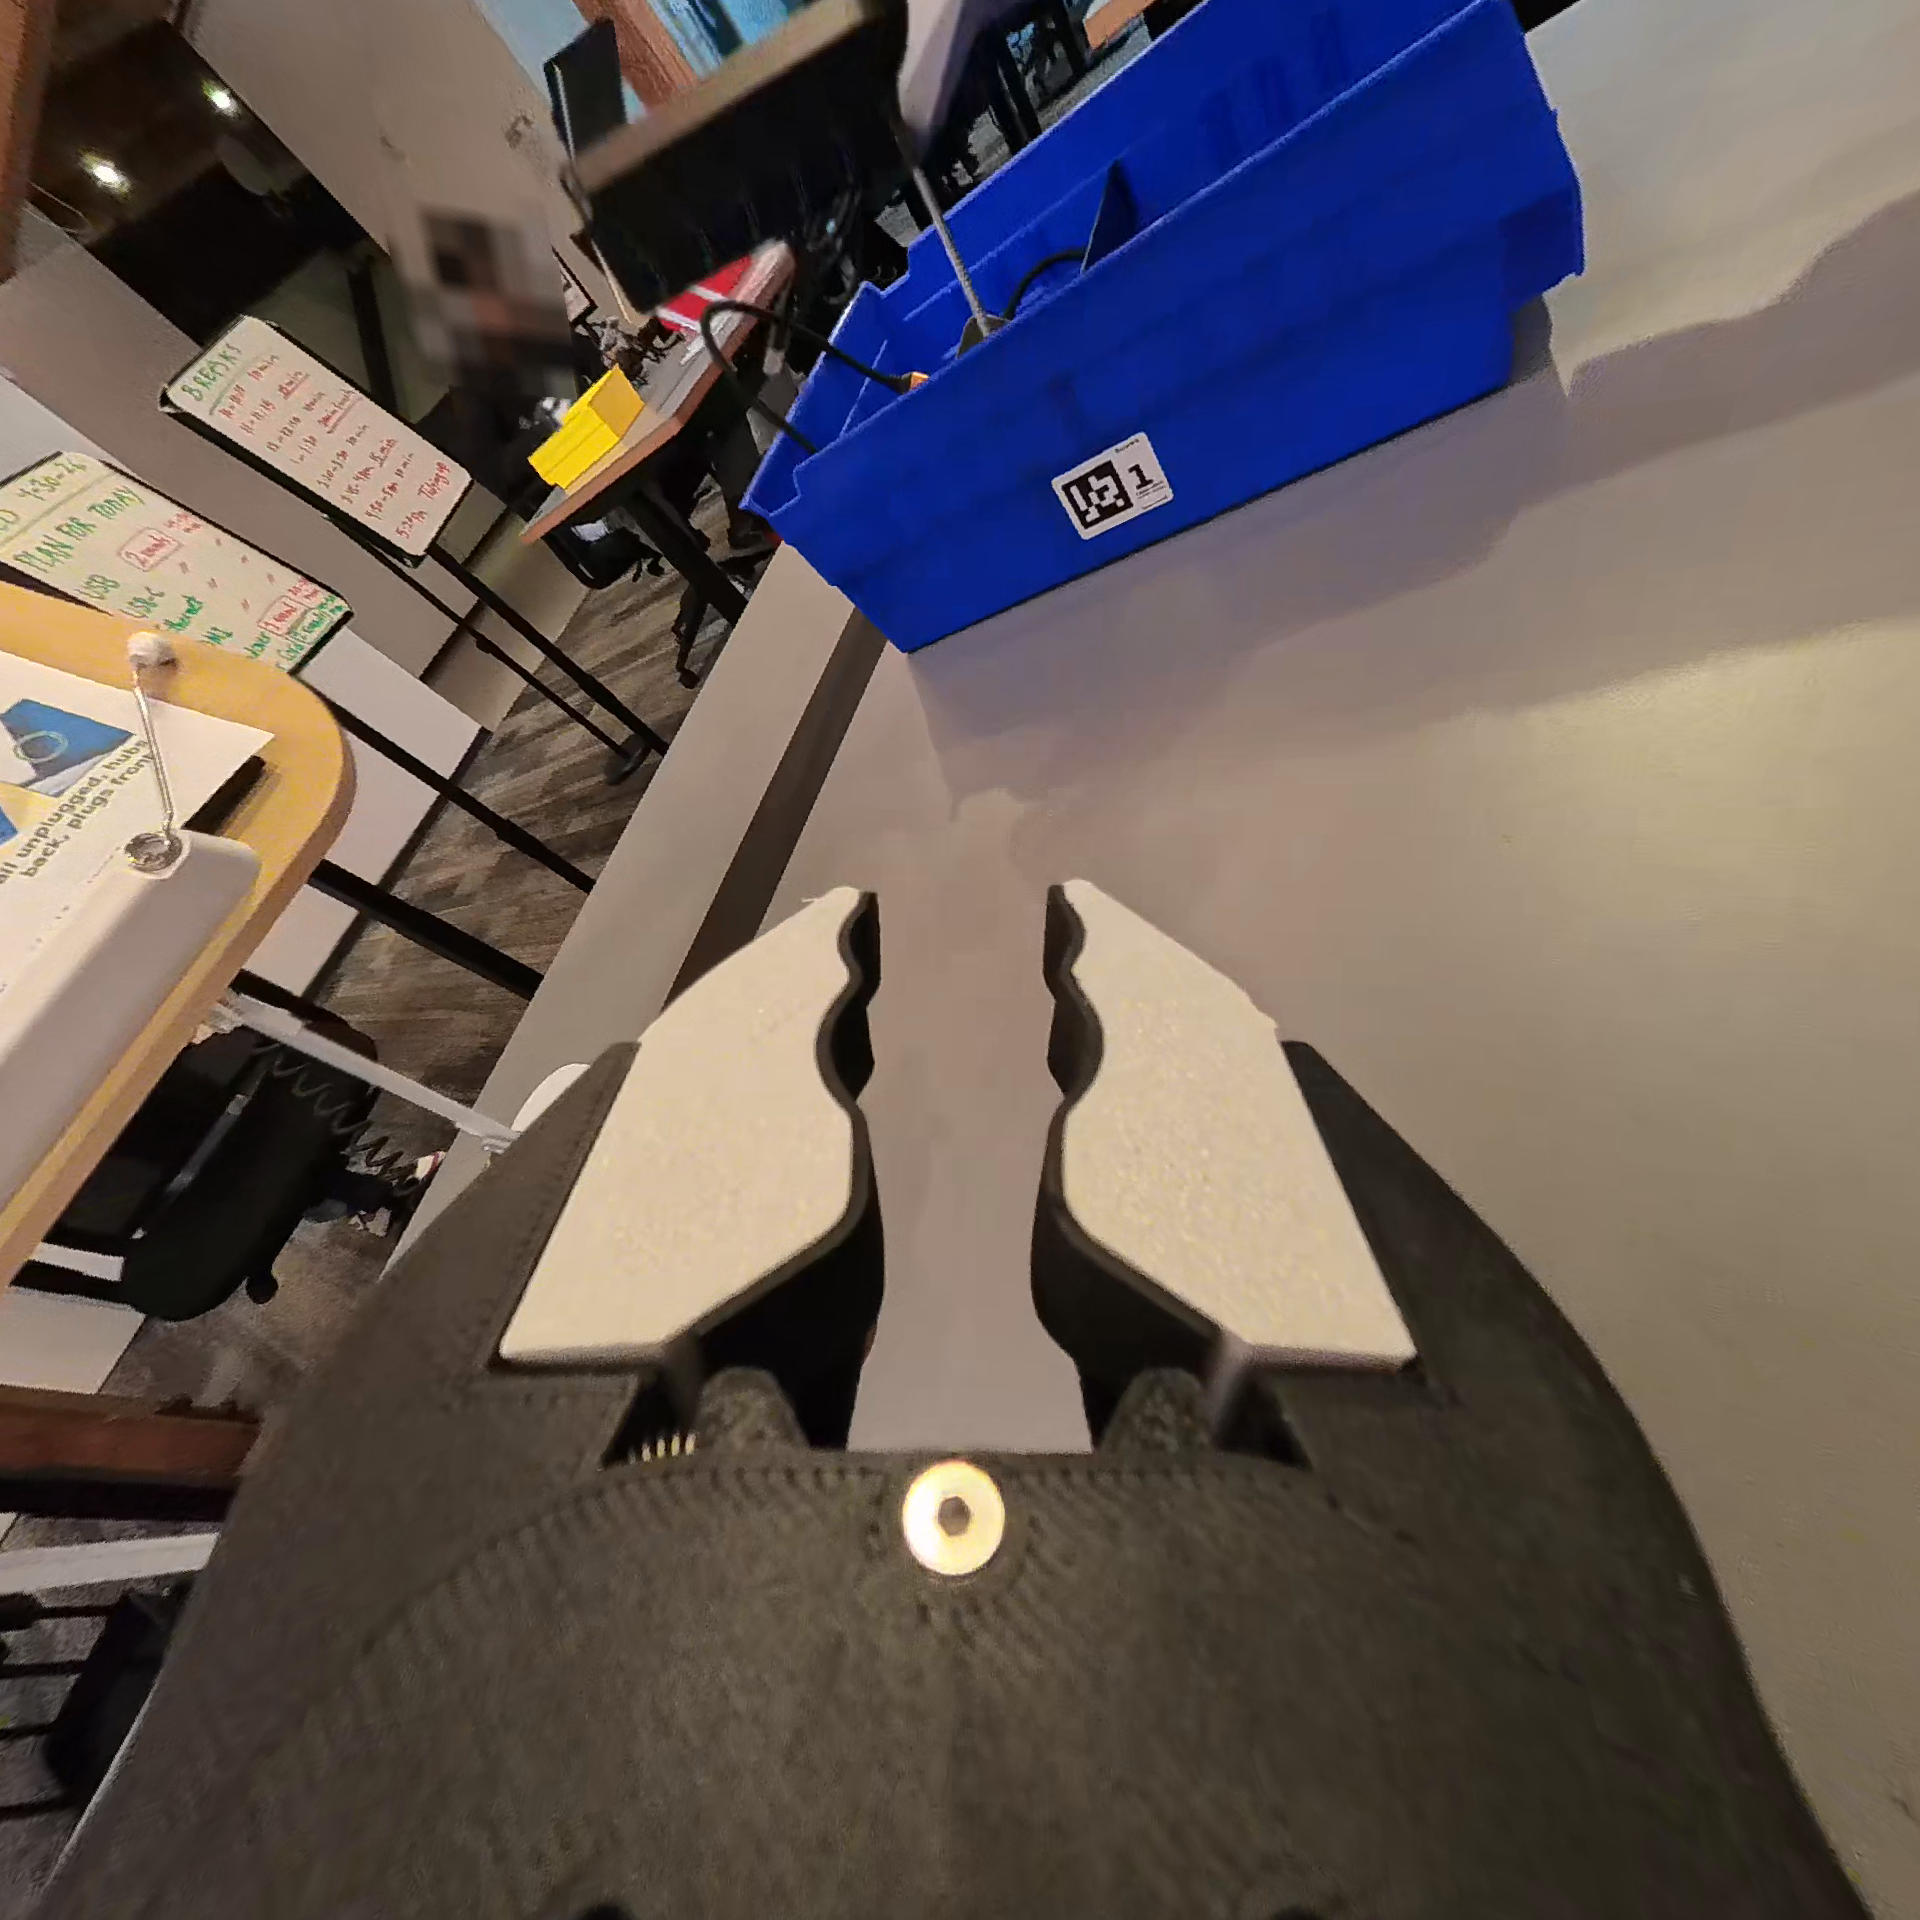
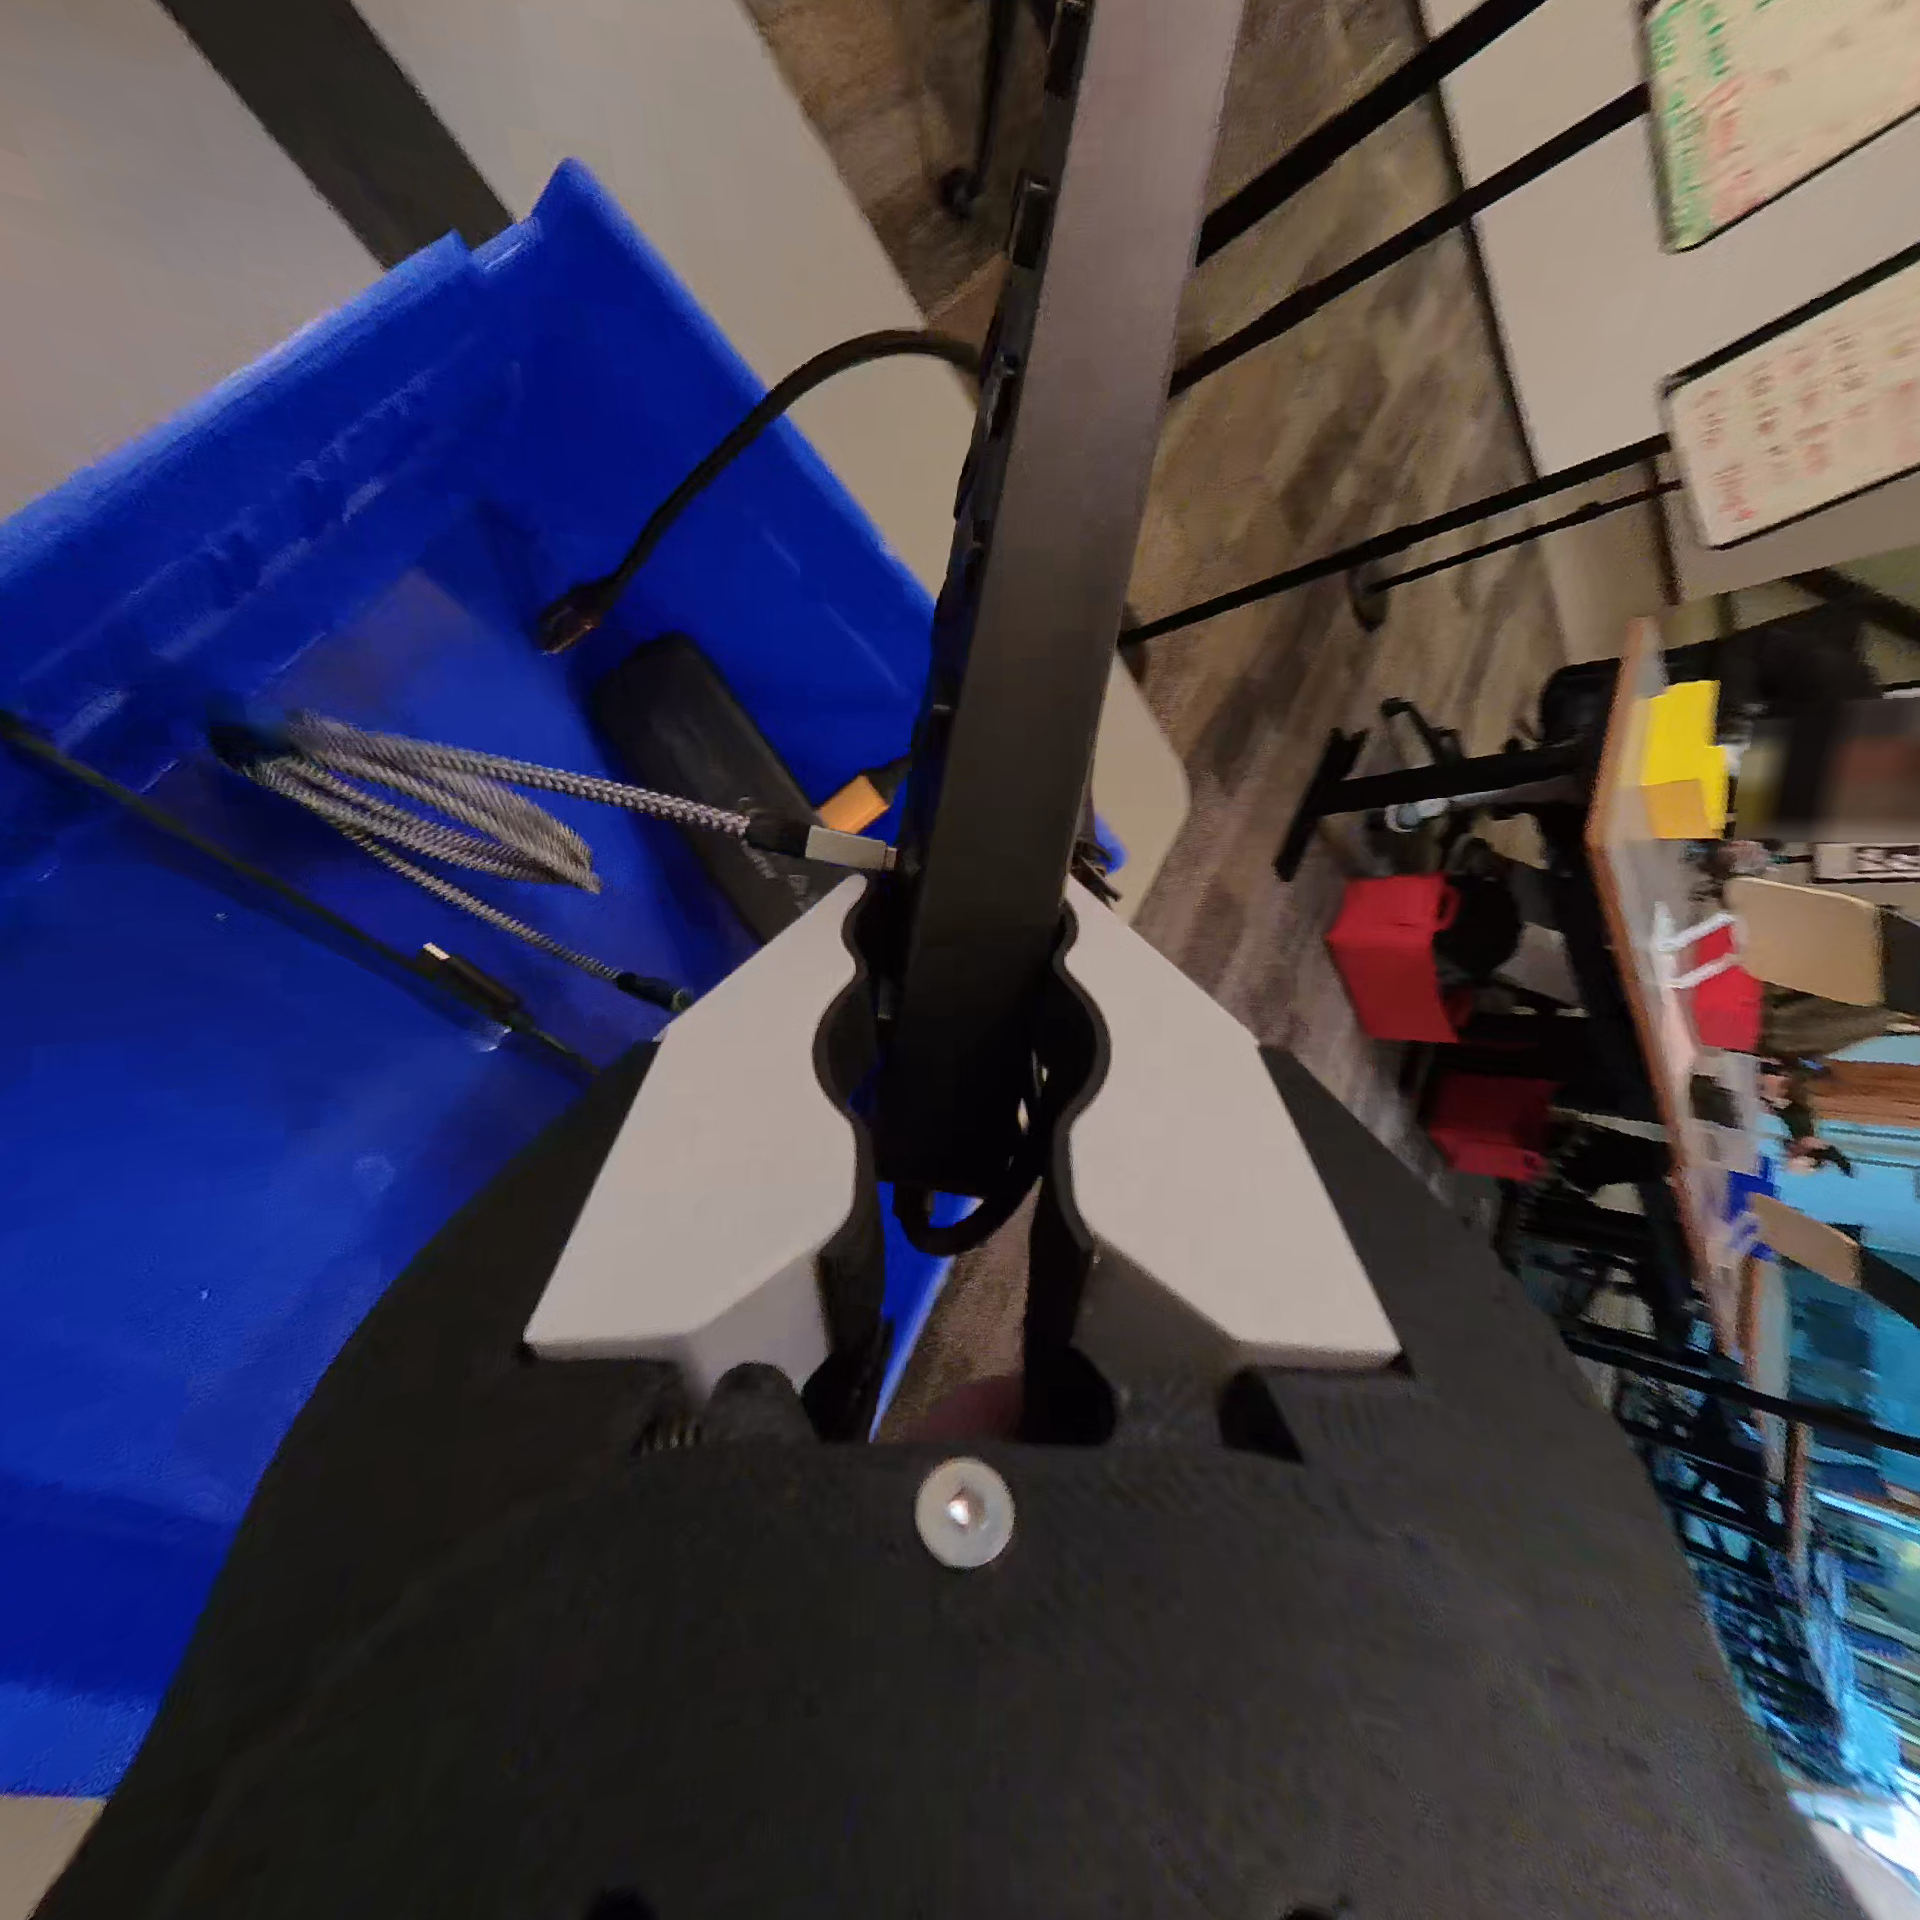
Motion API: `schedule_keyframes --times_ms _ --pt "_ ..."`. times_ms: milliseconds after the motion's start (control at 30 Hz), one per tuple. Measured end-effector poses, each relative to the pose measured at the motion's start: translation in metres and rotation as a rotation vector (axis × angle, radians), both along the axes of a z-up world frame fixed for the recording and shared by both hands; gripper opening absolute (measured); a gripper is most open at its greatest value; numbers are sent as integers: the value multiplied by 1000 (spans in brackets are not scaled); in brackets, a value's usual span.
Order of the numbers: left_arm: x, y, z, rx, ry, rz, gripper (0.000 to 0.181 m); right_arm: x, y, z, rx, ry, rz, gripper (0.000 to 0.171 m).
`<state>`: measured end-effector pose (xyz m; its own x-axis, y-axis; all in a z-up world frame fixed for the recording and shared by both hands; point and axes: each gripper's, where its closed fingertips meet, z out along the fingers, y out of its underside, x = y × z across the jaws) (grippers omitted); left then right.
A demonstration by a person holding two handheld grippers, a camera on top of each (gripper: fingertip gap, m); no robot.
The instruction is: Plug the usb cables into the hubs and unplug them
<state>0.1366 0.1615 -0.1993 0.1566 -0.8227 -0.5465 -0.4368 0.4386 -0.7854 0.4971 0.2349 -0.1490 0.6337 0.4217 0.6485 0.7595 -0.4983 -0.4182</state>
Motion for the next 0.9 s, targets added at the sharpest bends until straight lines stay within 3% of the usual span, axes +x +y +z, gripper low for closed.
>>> schedule_keyframes --times_ms 400,600,733,900 --pt "3 -1 -12 8 38 -15 30 12 -17 -99 -487 69 -19 23" --pt "6 -4 -18 14 61 -25 30 16 -21 -105 -648 -30 -87 23" --pt "5 -4 -17 19 63 -26 31 13 -23 -85 -651 -152 -72 55" --pt "5 -2 -15 16 52 -16 33 7 -33 -45 -576 -203 -73 66"
